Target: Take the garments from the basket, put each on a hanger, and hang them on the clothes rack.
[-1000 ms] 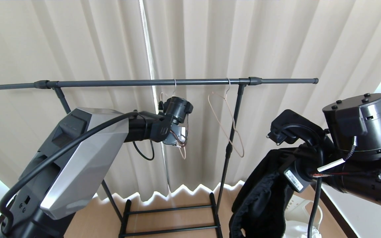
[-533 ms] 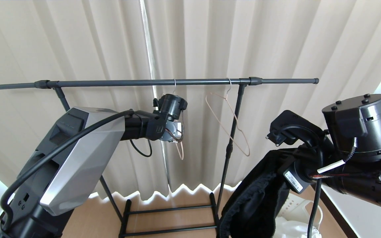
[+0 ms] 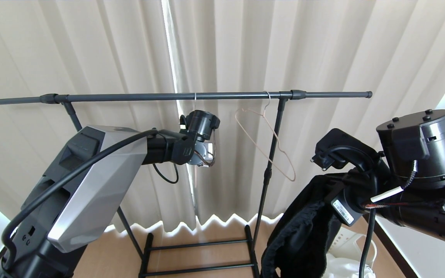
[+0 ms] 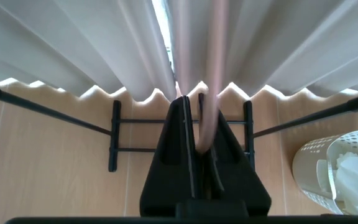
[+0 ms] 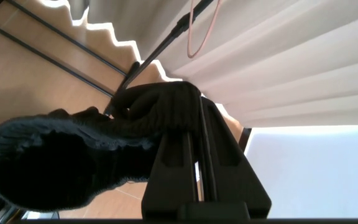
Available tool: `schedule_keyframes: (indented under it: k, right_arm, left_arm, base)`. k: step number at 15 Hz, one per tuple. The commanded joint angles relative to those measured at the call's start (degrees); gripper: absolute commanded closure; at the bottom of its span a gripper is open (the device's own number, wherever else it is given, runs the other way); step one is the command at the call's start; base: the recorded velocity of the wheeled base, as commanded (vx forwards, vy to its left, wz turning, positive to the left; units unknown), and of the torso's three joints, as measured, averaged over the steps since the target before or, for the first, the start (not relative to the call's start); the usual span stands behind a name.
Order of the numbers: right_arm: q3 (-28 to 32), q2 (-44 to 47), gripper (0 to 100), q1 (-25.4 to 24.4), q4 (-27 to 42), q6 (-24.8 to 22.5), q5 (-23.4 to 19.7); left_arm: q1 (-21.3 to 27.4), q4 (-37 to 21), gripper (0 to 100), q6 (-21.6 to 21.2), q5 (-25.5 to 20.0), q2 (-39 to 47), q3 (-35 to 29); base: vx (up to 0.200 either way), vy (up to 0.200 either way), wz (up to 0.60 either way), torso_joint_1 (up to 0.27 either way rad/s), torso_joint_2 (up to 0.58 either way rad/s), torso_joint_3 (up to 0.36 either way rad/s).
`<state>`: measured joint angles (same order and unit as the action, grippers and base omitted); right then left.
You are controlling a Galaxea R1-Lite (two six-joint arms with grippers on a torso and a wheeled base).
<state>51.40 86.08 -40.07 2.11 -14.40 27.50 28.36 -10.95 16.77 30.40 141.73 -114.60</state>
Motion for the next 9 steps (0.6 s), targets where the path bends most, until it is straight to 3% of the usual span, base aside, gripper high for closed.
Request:
schedule_keyframes:
  k: [1,9]
  right_arm:
    - [0.02,0.14,100,-0.01,0.0,-0.02,0.01]
    - [0.02,0.14,100,-0.01,0.0,-0.02,-0.08]
  left_arm:
    - [0.03,0.05,100,0.01,0.01,-0.14,0.01]
    - [1.0,-0.3,100,0.01,0.01,-1.63,0.01]
  base:
    - [0.0,0.0,0.0,0.0,0.0,0.0]
    - [0.0,0.0,0.0,0.0,0.0,0.0]
